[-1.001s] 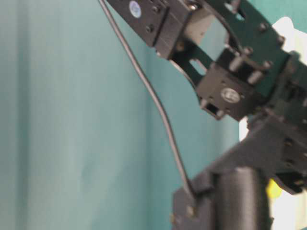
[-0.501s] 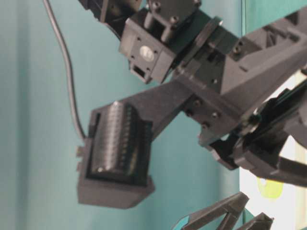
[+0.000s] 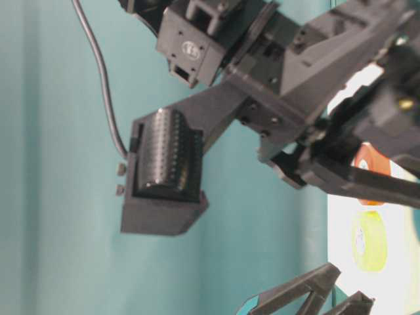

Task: Put the tape alternately from left to right into the white case.
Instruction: 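Carry the teal tape into the tray below the red tape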

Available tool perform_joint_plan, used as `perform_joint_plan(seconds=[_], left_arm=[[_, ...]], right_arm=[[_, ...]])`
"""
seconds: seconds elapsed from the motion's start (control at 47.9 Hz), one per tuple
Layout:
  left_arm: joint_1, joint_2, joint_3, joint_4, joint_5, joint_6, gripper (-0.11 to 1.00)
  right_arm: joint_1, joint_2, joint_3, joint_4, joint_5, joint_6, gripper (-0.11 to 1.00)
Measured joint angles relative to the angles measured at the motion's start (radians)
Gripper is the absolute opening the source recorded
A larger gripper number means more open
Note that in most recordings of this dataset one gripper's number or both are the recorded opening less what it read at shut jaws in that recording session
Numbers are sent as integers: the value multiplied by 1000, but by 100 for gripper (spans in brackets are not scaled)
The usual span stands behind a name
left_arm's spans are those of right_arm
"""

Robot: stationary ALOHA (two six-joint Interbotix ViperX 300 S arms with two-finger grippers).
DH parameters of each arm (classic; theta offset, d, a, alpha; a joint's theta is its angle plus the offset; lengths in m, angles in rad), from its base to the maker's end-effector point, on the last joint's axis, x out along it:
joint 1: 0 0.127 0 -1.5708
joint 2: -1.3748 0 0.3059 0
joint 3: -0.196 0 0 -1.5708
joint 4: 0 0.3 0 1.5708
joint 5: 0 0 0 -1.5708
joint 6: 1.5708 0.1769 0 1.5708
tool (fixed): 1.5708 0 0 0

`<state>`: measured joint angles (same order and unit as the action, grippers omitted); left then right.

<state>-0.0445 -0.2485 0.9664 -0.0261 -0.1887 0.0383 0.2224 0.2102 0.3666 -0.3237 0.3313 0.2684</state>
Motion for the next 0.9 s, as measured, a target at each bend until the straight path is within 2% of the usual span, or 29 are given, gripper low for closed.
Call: perform_joint_plan(seconds=[0.146, 0.563, 0.897], left_arm=[[0, 2, 0, 0, 0, 0, 96], [0, 0, 0, 0, 2, 0, 96], [0, 2, 3, 0, 2, 0, 96]], right_arm=[[-48, -21, 21, -11, -2, 0, 2], [-213, -23, 26, -83, -3, 0, 2], [-319, -23, 29, -92, -37, 0, 2]])
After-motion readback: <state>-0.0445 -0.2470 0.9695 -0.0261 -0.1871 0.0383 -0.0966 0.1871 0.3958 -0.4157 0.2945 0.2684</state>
